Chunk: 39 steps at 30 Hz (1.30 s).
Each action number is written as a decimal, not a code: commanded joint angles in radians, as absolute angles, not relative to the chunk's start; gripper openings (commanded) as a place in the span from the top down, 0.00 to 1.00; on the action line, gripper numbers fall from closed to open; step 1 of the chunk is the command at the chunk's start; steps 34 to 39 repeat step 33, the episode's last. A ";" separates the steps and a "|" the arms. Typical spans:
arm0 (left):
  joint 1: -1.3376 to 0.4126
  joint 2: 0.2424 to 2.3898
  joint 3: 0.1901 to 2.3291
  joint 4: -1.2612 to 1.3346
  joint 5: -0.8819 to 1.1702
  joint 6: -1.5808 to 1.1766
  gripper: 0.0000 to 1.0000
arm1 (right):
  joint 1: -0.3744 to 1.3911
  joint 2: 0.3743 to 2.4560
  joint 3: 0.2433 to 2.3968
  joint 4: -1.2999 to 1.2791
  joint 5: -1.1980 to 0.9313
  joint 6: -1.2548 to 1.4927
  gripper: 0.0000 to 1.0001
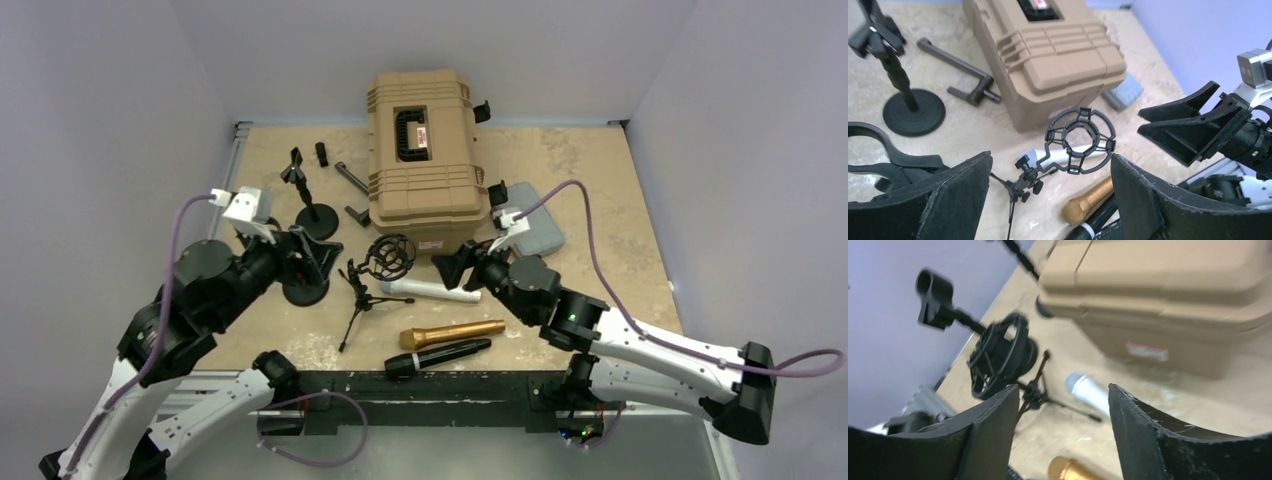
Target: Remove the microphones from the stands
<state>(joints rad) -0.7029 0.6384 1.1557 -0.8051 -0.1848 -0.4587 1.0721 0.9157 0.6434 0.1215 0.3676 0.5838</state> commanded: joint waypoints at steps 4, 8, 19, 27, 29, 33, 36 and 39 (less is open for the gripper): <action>-0.702 0.520 1.261 -0.753 -0.288 -0.371 0.14 | 1.069 0.744 0.888 -0.141 0.775 0.348 0.26; -0.702 0.462 1.280 -0.722 -0.326 -0.317 0.14 | 1.069 0.689 0.982 -0.179 0.910 0.243 0.25; -0.702 0.356 1.290 -0.690 -0.466 -0.221 0.14 | 1.068 0.603 1.143 -0.187 1.062 0.098 0.18; -0.703 0.353 1.286 -0.696 -0.488 -0.210 0.14 | 1.068 0.541 1.118 -0.130 1.034 0.091 0.13; -0.703 0.361 1.289 -0.690 -0.485 -0.207 0.14 | 1.069 0.516 1.091 -0.103 0.985 0.090 0.02; -0.702 0.375 1.296 -0.691 -0.471 -0.207 0.14 | 1.069 0.531 1.124 -0.178 1.026 0.125 0.01; -0.702 0.375 1.296 -0.691 -0.471 -0.207 0.14 | 1.069 0.531 1.124 -0.178 1.026 0.125 0.01; -0.702 0.375 1.296 -0.691 -0.471 -0.207 0.14 | 1.069 0.531 1.124 -0.178 1.026 0.125 0.01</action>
